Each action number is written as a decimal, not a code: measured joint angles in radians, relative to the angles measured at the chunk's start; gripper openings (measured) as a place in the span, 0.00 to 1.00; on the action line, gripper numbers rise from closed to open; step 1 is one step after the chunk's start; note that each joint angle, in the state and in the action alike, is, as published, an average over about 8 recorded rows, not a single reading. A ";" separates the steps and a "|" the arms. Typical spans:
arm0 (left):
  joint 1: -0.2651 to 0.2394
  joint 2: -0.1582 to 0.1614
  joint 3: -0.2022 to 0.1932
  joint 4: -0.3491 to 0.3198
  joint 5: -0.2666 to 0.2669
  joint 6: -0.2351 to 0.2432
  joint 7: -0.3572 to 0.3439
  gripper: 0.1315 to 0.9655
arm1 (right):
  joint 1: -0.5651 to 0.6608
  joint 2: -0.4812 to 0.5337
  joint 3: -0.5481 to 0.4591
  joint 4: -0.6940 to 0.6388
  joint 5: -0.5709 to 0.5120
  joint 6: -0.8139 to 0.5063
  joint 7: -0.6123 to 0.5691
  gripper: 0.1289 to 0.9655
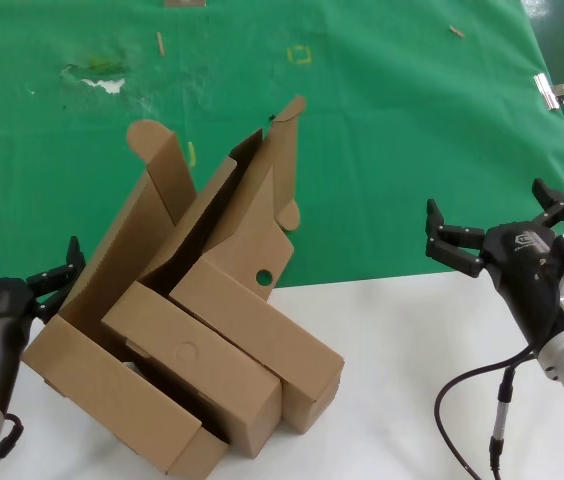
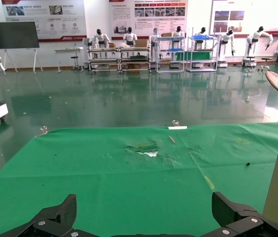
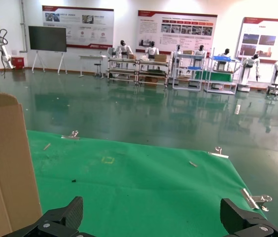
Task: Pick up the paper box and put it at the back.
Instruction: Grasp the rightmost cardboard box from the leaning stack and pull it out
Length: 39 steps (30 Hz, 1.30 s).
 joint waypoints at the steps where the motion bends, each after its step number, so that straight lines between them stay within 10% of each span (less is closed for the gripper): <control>1: 0.000 0.000 0.000 0.000 0.000 0.000 0.000 1.00 | 0.000 0.000 0.000 0.000 0.000 0.000 0.000 1.00; 20: 0.000 0.000 0.000 0.000 0.000 0.000 0.000 0.99 | -0.036 0.056 0.131 0.040 0.106 -0.155 -0.007 1.00; 29: 0.000 0.000 0.000 0.000 0.000 0.000 0.000 0.93 | -0.047 0.178 0.307 -0.070 0.204 -0.515 -0.308 1.00; 39: 0.000 0.000 0.000 0.000 0.000 0.000 0.000 0.82 | -0.077 0.262 0.200 -0.156 0.168 -0.775 -0.588 1.00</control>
